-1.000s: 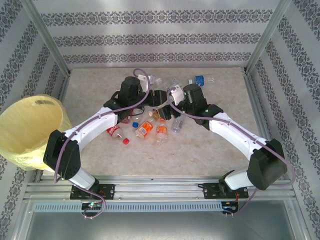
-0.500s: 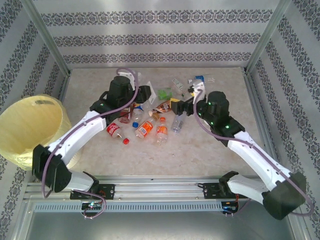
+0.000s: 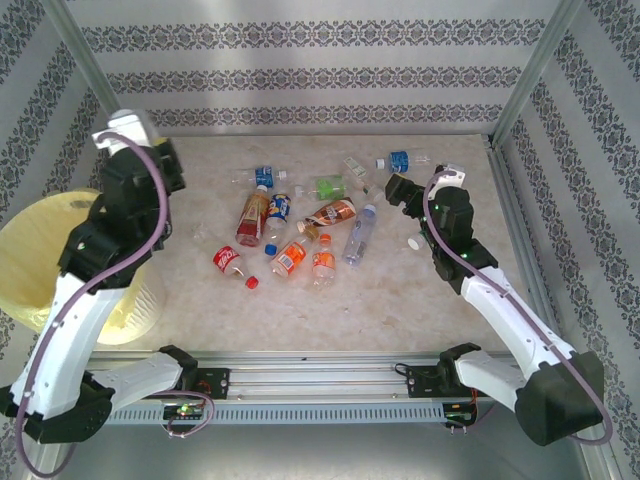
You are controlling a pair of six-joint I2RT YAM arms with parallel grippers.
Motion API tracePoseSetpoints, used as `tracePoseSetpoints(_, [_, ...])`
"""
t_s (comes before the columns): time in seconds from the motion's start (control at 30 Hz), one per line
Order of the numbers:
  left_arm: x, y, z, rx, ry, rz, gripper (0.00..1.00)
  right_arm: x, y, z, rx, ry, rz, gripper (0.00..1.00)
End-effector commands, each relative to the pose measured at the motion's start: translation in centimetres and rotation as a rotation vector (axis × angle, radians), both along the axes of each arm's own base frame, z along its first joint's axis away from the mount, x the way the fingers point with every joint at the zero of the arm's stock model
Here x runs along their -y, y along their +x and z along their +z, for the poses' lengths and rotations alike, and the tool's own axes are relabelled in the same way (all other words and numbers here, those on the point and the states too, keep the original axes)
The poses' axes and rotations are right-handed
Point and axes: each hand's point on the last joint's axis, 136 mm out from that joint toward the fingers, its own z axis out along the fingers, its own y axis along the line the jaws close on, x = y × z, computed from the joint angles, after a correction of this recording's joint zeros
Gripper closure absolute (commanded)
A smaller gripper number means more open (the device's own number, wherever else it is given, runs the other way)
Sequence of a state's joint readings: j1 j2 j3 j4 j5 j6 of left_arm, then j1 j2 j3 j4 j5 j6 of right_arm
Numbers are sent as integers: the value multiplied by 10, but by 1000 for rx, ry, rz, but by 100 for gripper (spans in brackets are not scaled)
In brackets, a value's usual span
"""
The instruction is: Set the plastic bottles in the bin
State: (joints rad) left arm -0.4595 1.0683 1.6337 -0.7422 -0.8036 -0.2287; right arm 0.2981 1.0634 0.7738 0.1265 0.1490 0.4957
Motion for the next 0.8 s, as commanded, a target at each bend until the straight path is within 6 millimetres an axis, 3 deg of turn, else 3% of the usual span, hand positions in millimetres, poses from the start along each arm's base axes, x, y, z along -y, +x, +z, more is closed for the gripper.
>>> tracePoseSetpoints(0.0, [-52, -38, 5, -114, 220, 265, 55, -4, 10, 15, 30, 20, 6, 2])
tracePoseSetpoints(0.07, [-66, -49, 11, -119, 245, 337, 54, -8, 14, 18, 31, 13, 24, 2])
tracePoseSetpoints(0.17, [-88, -59, 3, -151, 228, 420, 54, -14, 20, 20, 31, 14, 50, 2])
tracePoseSetpoints(0.3, [-114, -65, -38, -240, 58, 452, 53, -22, 26, 21, 26, 16, 85, 2])
tracePoseSetpoints(0.5, [-136, -70, -85, -354, -98, 497, 54, -27, 28, 22, 16, 1, 109, 2])
tracePoseSetpoints(0.63, [-149, -64, -114, -370, -251, 482, 55, -29, 28, 22, 10, -8, 123, 2])
tracePoseSetpoints(0.77, [-154, -43, -135, -361, -354, 440, 57, -30, 28, 24, 5, -14, 130, 2])
